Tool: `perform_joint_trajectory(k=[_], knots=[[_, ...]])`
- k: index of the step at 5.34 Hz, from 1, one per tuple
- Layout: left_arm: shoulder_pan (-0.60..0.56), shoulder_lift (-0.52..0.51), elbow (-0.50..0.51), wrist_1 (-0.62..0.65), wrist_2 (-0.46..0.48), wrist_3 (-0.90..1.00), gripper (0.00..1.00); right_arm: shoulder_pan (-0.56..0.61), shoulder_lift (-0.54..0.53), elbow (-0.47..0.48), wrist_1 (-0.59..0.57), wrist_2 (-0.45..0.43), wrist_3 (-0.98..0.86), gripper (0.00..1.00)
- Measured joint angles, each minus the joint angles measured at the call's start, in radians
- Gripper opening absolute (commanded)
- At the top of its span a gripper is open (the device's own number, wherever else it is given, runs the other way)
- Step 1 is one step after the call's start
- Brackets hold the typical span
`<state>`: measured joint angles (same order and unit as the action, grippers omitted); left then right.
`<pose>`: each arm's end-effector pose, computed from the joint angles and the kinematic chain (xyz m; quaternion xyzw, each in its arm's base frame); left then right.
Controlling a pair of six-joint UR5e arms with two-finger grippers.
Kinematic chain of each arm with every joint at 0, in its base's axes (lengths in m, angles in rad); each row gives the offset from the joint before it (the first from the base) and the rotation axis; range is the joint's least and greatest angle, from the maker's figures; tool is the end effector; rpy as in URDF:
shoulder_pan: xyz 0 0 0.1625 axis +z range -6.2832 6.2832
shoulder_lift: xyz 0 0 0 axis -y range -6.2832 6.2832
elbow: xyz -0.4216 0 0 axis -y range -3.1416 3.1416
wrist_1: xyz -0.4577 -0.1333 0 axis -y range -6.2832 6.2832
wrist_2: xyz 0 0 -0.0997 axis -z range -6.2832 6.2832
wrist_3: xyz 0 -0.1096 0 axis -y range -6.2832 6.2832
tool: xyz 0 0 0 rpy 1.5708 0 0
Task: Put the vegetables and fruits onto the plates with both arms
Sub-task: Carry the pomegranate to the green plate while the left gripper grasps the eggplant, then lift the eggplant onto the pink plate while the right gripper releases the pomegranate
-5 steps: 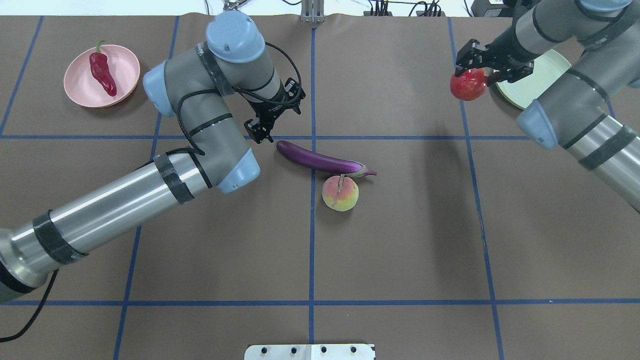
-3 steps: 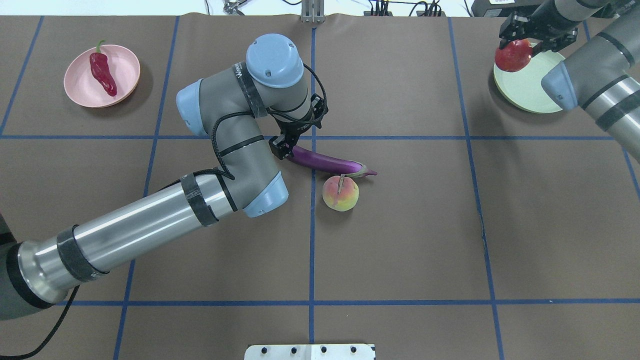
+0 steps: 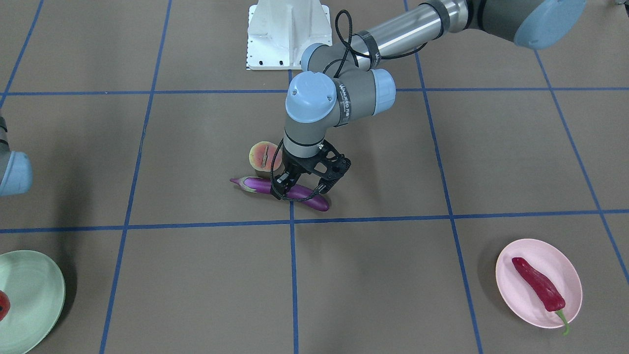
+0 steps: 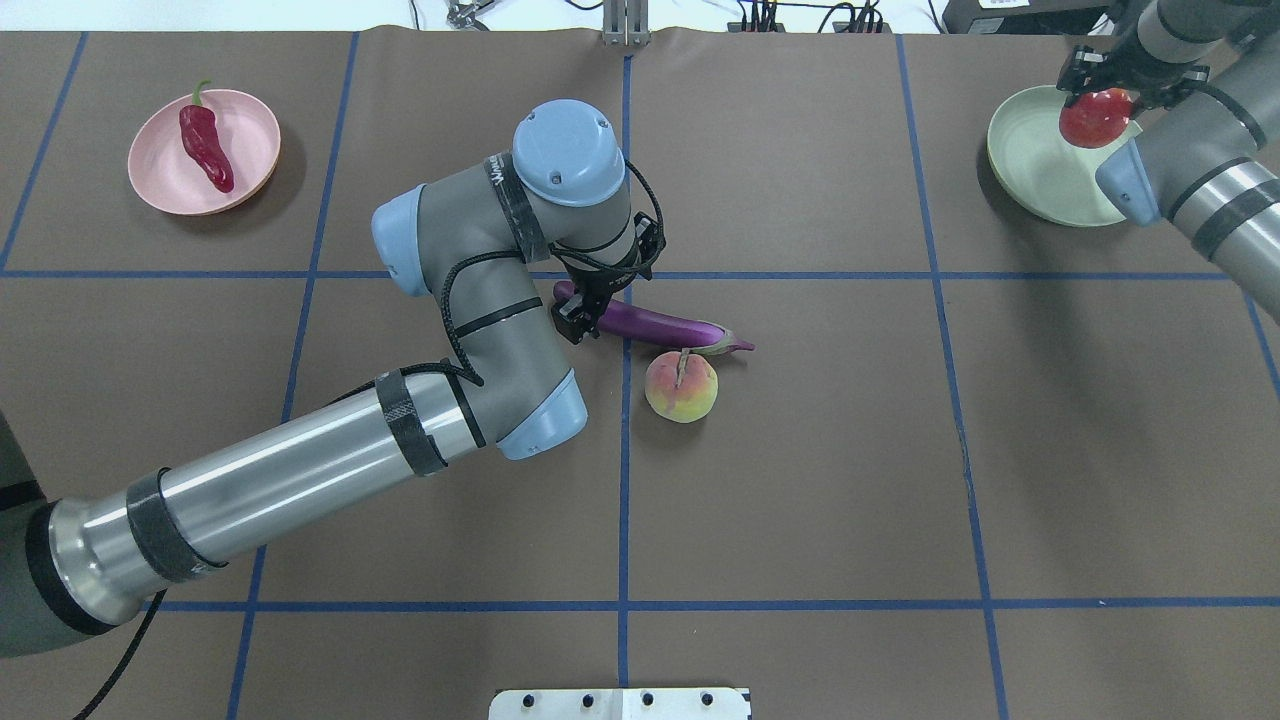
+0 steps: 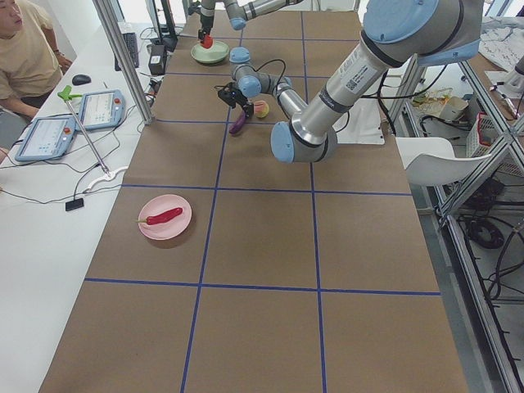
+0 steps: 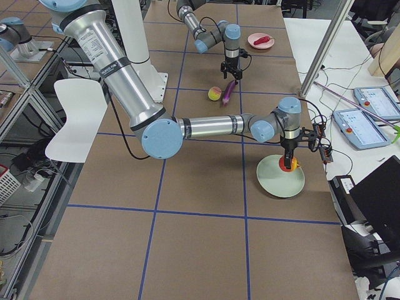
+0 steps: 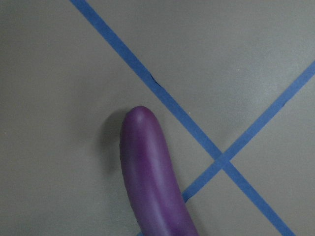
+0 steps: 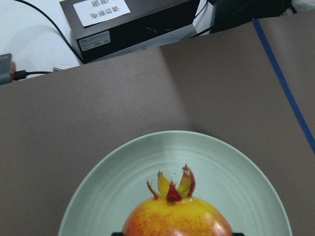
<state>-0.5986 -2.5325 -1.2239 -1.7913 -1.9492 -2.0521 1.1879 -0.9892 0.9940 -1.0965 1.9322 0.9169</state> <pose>0.6599 -0.5624 0.1341 -0.1483 0.4078 -0.3961 0.8092 -0.2205 -0.8006 0.5576 0.0802 -0.2802 0.2110 0.9330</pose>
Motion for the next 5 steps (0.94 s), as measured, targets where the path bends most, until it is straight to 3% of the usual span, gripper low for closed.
perform_joint_trajectory(k=[2,3,4,5], knots=[[0.005,-0.004,0.059,-0.056,0.001,-0.065,0.95,-0.004,-0.005,-0.016,0.03,-0.028,-0.014,1.0],[0.011,-0.01,0.094,-0.094,0.01,-0.073,0.22,0.003,-0.008,0.003,0.032,-0.022,-0.032,1.0],[0.018,-0.017,0.116,-0.115,0.022,-0.075,0.0,0.009,-0.014,0.035,0.03,-0.012,-0.038,1.0],[0.016,-0.024,0.12,-0.118,0.025,-0.073,0.0,0.013,-0.027,0.077,0.025,0.017,-0.038,1.0]])
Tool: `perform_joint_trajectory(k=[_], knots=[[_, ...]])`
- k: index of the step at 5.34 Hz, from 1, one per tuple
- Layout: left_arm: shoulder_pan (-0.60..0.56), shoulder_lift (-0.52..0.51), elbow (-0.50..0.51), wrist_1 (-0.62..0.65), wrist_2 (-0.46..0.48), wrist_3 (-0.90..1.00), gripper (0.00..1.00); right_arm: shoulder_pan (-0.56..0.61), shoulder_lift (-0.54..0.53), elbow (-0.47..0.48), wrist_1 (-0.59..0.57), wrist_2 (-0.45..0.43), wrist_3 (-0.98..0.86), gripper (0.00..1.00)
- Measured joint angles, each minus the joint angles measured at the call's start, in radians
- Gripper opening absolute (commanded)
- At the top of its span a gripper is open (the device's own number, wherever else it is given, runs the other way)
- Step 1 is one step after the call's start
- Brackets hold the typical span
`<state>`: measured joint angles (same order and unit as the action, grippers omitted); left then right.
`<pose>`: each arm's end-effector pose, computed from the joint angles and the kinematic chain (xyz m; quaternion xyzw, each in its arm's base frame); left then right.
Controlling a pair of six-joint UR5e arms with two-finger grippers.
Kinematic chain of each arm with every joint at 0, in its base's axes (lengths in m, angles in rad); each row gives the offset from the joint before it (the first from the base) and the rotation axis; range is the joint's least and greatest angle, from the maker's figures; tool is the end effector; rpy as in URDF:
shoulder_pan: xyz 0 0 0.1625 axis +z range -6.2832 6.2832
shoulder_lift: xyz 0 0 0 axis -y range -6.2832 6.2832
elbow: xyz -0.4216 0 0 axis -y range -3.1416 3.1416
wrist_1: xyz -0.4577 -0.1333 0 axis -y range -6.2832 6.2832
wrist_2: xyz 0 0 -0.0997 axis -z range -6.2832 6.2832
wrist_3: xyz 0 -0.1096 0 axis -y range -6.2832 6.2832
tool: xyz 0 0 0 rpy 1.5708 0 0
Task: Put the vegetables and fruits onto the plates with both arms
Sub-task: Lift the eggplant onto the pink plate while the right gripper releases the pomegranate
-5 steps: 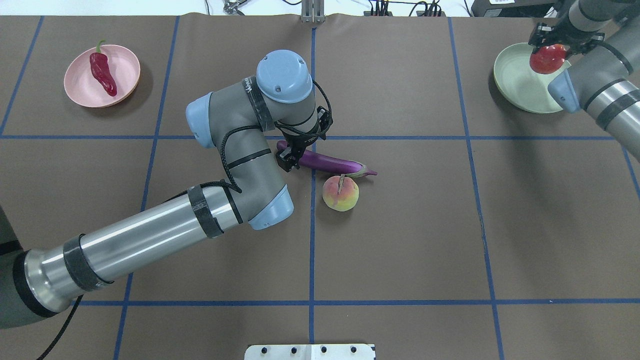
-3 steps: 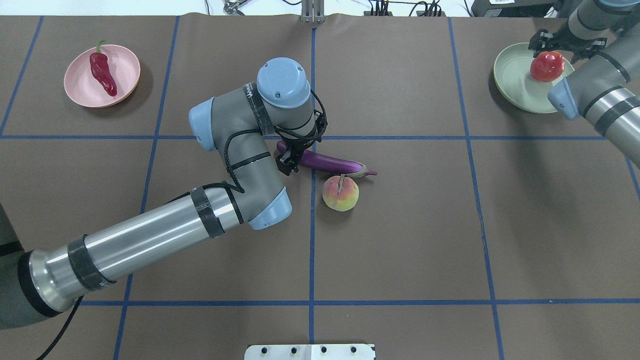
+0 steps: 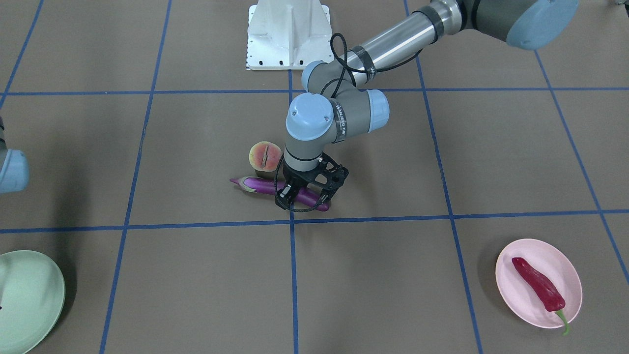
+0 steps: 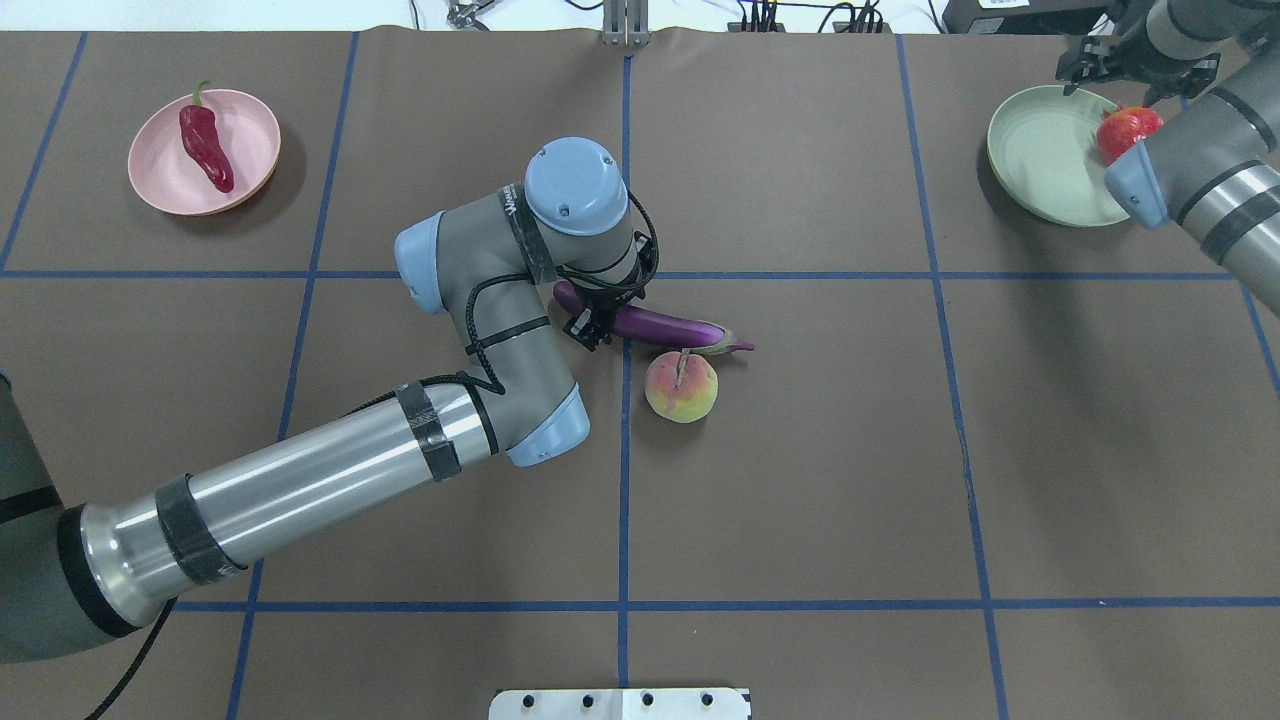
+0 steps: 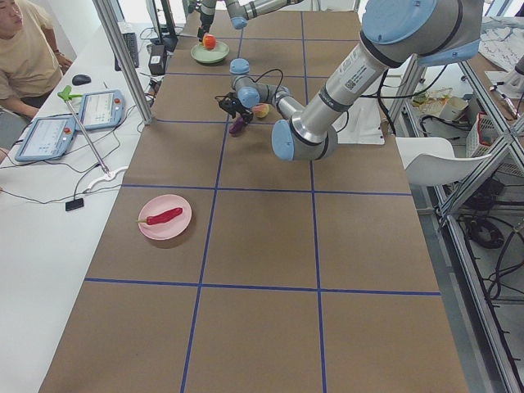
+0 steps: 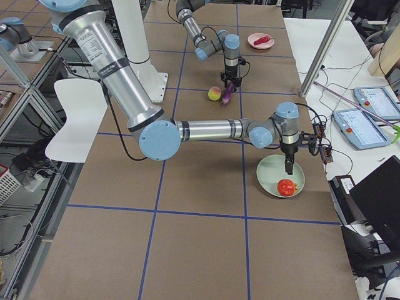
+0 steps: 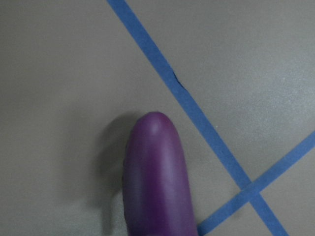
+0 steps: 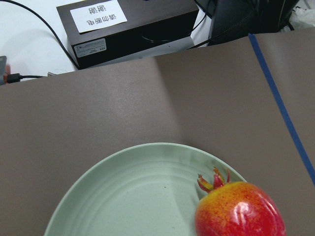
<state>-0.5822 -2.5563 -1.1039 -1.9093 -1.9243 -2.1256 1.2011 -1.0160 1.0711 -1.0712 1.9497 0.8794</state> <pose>0.6926 -0.5701 0.1605 -0.1543 0.4112 -0.4205 0.7939 -0.2089 -0.7958 0.5297 0.1122 -0.3042 0.1882 0.9271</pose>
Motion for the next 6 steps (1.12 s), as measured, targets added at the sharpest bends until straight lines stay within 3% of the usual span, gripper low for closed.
perform_joint_trajectory(k=[2,4,6], knots=[[-0.044,-0.009,-0.022,0.016,-0.044,0.011,0.0,0.004,-0.047,0.083,-0.002,0.072,0.012,1.0],[-0.205,0.017,-0.068,0.029,-0.18,0.138,0.0,-0.026,-0.135,0.249,0.006,0.206,0.129,1.0],[-0.382,0.121,-0.063,0.029,-0.316,0.654,0.0,-0.166,-0.214,0.478,0.01,0.23,0.345,1.0]])
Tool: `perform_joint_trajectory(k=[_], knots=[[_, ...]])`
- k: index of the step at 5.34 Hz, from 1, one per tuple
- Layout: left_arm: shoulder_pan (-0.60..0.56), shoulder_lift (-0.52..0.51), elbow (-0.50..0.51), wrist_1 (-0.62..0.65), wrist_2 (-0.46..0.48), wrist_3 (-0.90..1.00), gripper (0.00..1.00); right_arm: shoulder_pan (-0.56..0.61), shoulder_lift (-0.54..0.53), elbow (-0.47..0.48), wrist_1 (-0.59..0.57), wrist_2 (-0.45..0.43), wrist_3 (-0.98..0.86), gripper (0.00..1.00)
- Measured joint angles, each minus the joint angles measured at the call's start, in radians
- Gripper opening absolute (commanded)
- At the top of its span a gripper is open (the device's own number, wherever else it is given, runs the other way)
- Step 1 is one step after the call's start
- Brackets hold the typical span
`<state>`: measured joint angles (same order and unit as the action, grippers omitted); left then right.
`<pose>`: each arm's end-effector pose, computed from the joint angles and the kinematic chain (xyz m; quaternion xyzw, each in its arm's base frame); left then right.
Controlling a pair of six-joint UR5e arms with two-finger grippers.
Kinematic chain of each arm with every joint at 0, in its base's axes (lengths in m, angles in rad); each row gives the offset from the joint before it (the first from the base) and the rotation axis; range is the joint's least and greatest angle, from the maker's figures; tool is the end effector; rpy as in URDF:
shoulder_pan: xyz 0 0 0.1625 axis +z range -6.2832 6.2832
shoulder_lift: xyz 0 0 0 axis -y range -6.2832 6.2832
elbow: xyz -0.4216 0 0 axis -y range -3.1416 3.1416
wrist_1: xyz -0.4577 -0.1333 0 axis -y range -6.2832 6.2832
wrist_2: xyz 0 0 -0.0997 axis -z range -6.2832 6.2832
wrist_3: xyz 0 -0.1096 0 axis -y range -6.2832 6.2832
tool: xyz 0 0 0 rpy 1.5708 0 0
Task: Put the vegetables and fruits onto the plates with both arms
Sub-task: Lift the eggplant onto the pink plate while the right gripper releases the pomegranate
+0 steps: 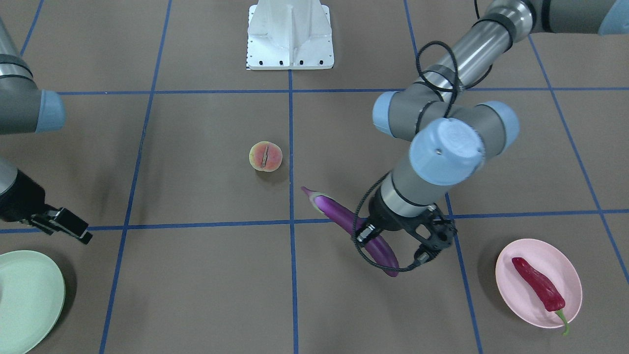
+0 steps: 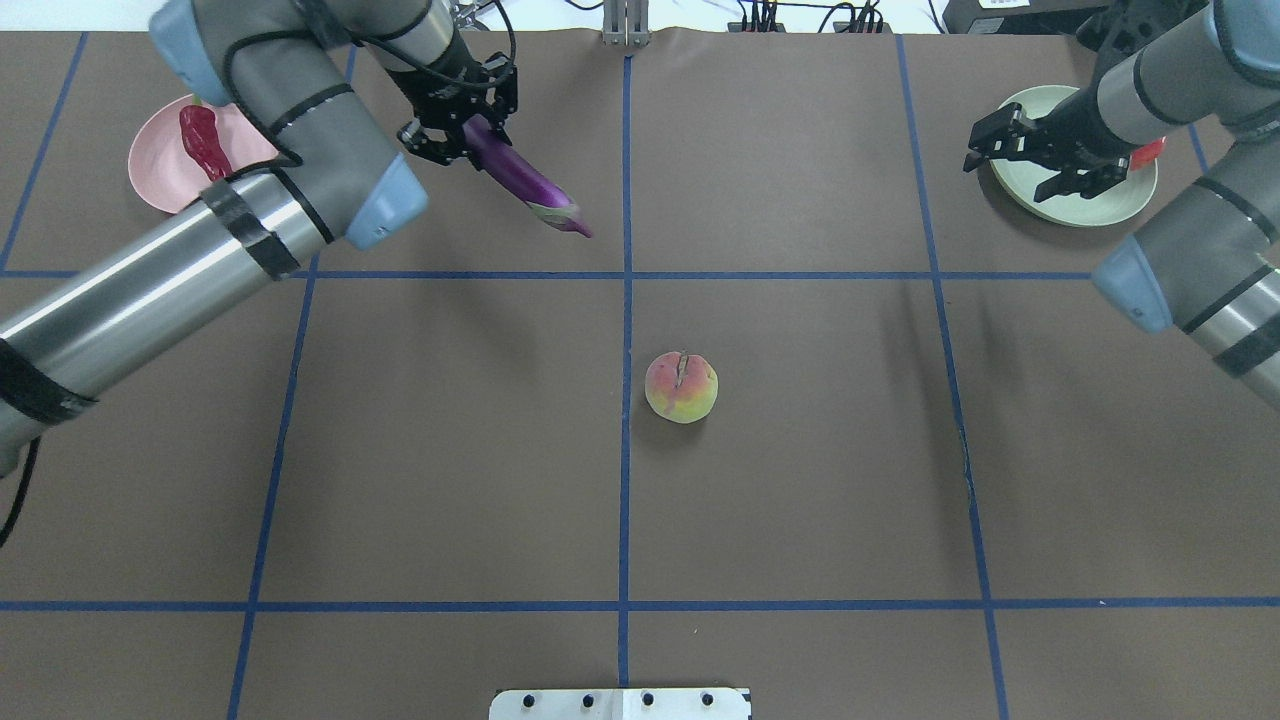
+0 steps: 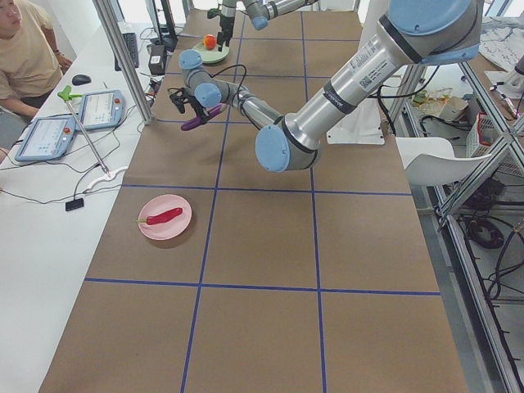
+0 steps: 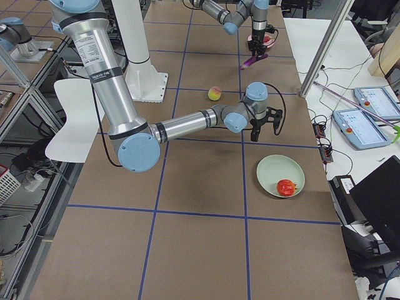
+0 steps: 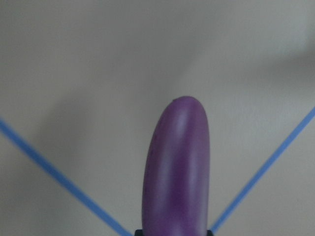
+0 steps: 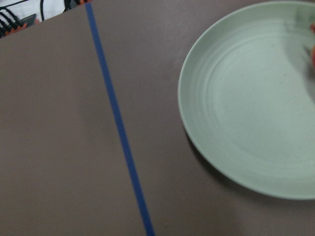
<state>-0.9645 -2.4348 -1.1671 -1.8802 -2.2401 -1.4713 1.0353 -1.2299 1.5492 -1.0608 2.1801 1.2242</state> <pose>0.4376 -0.7456 0.2253 -0.0825 0.4600 -0.2550 0.8465 -0.3012 -0.6459 0.4033 0.0333 -0.4711 0.1810 0.8627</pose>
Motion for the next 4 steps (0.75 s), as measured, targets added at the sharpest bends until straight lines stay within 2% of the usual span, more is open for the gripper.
perform_joint_trajectory(k=[1,2,4], knots=[[-0.084,0.045,0.051,-0.001,-0.026,0.27,0.0,-0.061,-0.025,0.088,0.0,-0.004,0.062,1.0],[-0.15,0.059,0.159,-0.006,-0.03,0.468,0.0,-0.117,-0.035,0.148,0.0,-0.009,0.123,1.0],[-0.201,0.047,0.367,-0.063,0.07,0.586,0.0,-0.185,-0.039,0.219,-0.001,-0.015,0.184,1.0]])
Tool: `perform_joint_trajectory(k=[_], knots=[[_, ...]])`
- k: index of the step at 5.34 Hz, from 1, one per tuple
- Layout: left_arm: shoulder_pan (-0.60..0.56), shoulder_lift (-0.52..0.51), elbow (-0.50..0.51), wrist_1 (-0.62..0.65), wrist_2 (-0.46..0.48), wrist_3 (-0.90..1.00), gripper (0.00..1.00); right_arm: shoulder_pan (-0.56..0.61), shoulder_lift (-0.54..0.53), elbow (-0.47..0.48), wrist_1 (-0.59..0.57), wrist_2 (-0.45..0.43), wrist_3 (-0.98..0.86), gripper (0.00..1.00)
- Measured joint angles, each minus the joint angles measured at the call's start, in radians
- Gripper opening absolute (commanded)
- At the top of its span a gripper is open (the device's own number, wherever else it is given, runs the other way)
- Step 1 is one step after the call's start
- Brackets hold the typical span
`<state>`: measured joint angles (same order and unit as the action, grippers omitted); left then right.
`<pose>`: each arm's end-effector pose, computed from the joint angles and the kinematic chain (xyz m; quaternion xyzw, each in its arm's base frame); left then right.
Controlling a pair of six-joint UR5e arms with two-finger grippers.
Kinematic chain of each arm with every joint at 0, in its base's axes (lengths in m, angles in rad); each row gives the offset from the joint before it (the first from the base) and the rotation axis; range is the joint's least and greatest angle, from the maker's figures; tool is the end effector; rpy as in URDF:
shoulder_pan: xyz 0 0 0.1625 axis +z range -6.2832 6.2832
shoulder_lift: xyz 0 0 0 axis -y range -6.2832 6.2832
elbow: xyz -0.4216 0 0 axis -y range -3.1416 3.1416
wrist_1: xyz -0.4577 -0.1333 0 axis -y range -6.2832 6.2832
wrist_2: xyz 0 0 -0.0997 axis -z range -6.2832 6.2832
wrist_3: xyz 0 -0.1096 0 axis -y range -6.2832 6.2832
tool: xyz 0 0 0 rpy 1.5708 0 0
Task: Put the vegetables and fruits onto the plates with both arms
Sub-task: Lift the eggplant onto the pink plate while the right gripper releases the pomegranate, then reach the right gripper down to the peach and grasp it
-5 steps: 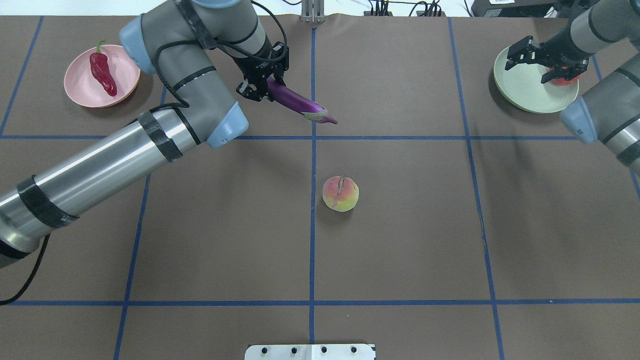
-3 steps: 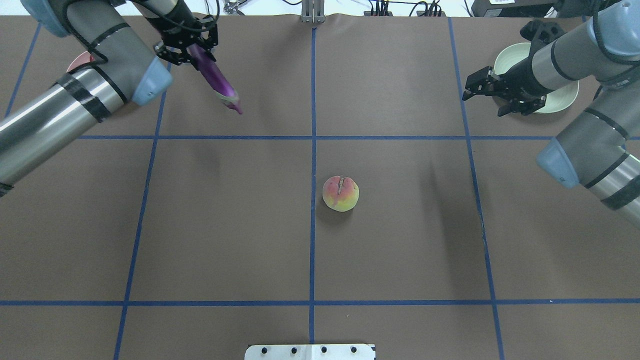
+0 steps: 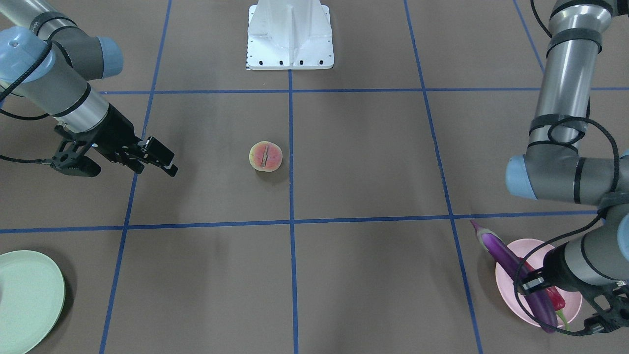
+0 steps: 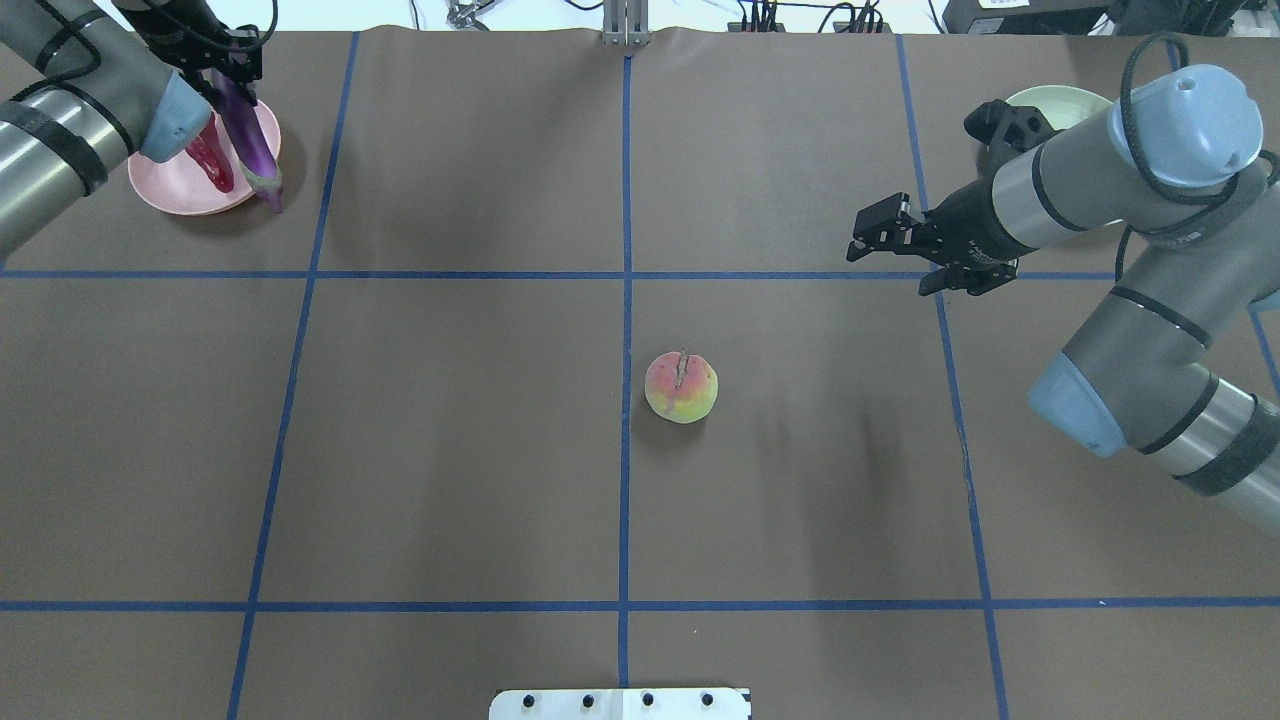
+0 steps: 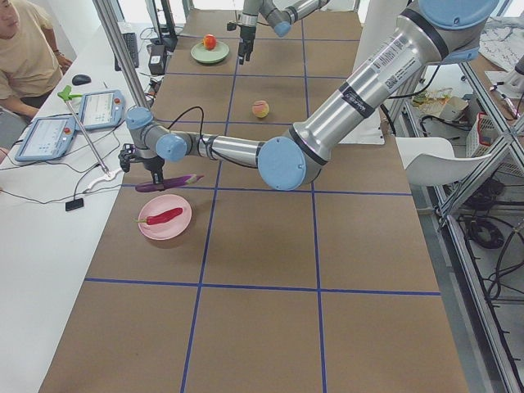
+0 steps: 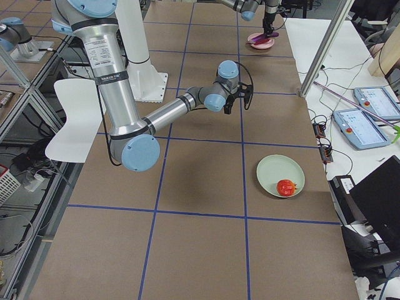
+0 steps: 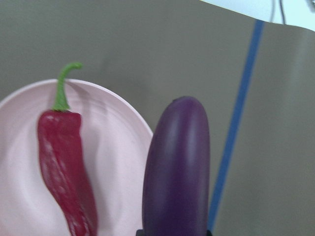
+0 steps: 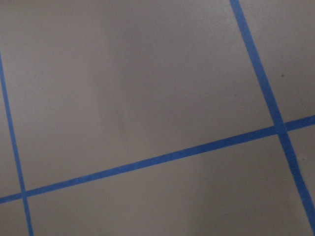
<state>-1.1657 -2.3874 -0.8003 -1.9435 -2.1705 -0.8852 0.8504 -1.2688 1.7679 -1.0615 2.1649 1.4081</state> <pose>0.2860 -0.8483 0.4722 -0.0150 0.3503 -0.1625 0.9223 -0.3795 -0.5414 0.3100 0.0000 -0.5283 0.1491 0.8359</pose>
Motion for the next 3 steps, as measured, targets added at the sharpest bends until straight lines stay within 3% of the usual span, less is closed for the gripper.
perform_joint_trajectory(k=[1,2,3], knots=[[-0.004,-0.017,0.073,-0.053,0.038,-0.006,0.0,-0.016,0.0,0.007,0.0,0.0,0.004,1.0],[-0.004,-0.045,0.127,-0.093,0.056,-0.02,0.64,-0.025,0.0,0.009,0.0,0.0,0.005,1.0],[-0.001,-0.07,0.183,-0.138,0.06,-0.028,1.0,-0.035,0.0,0.01,0.0,-0.004,0.015,1.0]])
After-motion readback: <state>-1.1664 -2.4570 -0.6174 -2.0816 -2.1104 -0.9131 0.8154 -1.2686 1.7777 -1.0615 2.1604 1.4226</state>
